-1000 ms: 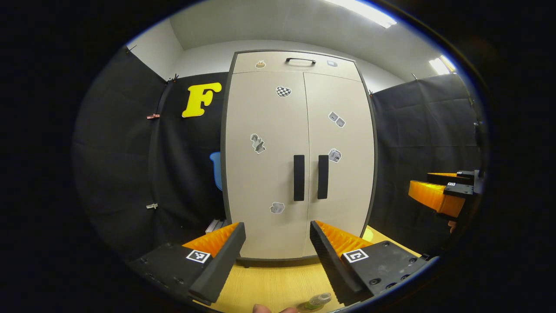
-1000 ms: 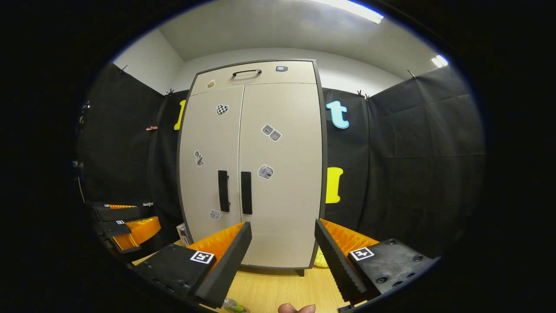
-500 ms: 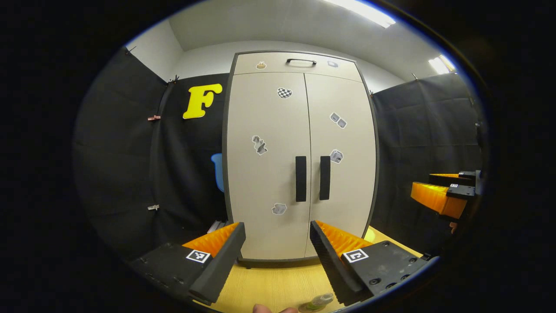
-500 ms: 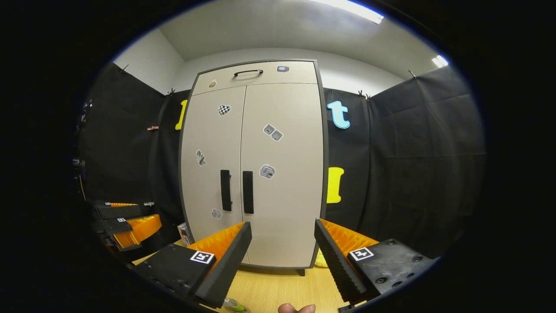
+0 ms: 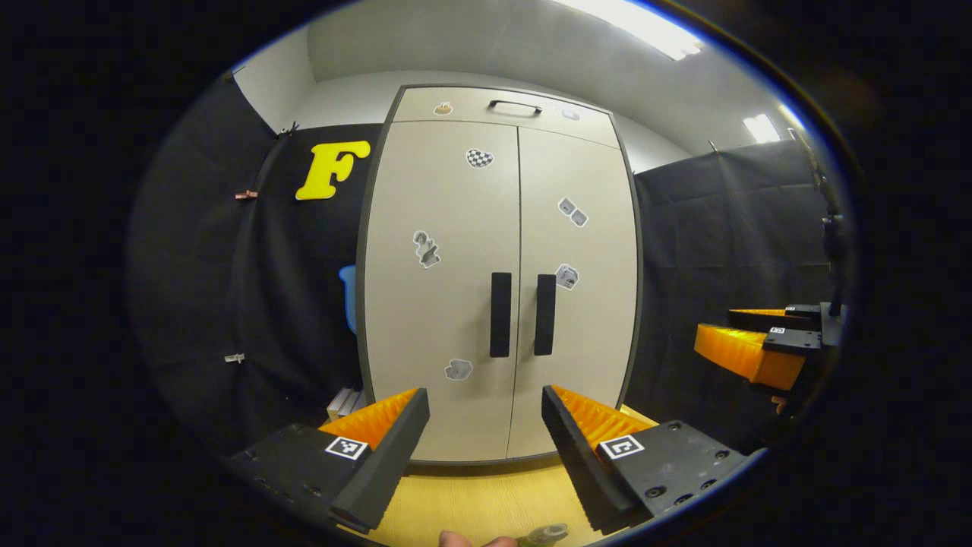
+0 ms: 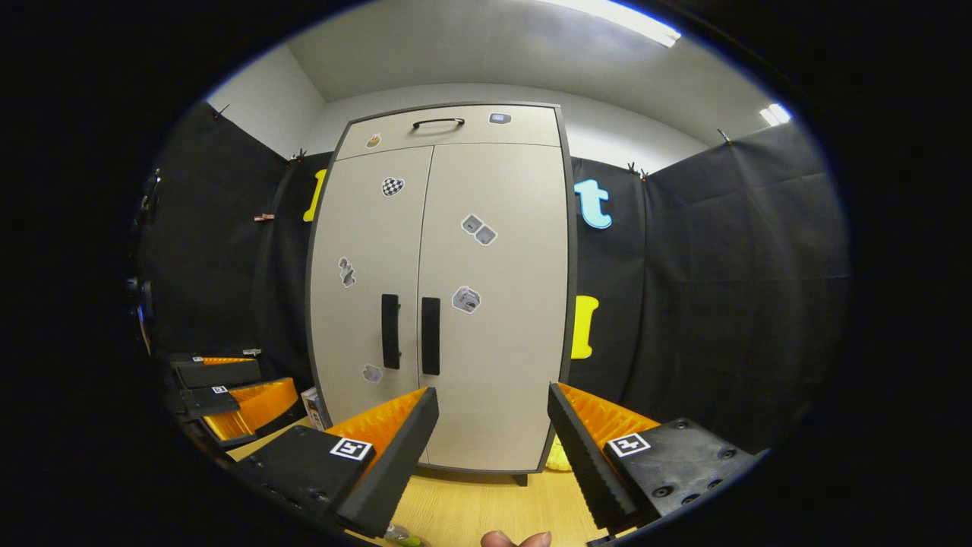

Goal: Grasp the bottle in the cabinet with the left hand and place it on the coaster, then close the right door with the right hand and the left door with the left hand.

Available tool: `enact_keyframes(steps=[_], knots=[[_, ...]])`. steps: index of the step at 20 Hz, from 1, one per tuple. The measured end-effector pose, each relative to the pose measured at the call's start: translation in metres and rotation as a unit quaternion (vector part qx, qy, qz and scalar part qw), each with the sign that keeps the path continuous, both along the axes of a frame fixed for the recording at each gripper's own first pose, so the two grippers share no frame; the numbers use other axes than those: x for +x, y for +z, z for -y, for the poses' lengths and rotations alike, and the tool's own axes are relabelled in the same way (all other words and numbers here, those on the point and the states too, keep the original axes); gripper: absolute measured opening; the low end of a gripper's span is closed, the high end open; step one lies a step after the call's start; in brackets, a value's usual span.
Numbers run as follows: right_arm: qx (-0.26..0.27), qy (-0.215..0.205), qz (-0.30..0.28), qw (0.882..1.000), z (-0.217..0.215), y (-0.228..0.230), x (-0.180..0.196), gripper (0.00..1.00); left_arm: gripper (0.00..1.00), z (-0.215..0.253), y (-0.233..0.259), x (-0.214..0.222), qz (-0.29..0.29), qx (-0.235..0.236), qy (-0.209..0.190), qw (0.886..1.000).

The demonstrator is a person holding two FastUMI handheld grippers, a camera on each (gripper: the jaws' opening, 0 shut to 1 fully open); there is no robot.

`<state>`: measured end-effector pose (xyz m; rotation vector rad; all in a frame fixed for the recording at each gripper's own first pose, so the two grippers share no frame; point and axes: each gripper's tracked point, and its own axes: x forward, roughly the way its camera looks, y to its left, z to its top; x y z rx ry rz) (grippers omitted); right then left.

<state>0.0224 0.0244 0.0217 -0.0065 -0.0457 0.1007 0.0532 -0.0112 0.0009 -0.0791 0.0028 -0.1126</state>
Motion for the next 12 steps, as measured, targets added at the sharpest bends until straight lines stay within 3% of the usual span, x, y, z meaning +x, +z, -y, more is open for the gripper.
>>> enact_keyframes(steps=[5,12], knots=[[0.000,0.016,0.019,1.000,0.000,0.001,0.014,0.97,0.95,-0.016,0.010,0.012,0.025,0.025,0.042,0.998],[0.008,0.026,0.006,1.000,0.014,-0.011,0.039,0.97,0.95,0.008,0.001,0.025,0.024,-0.004,0.050,0.998]])
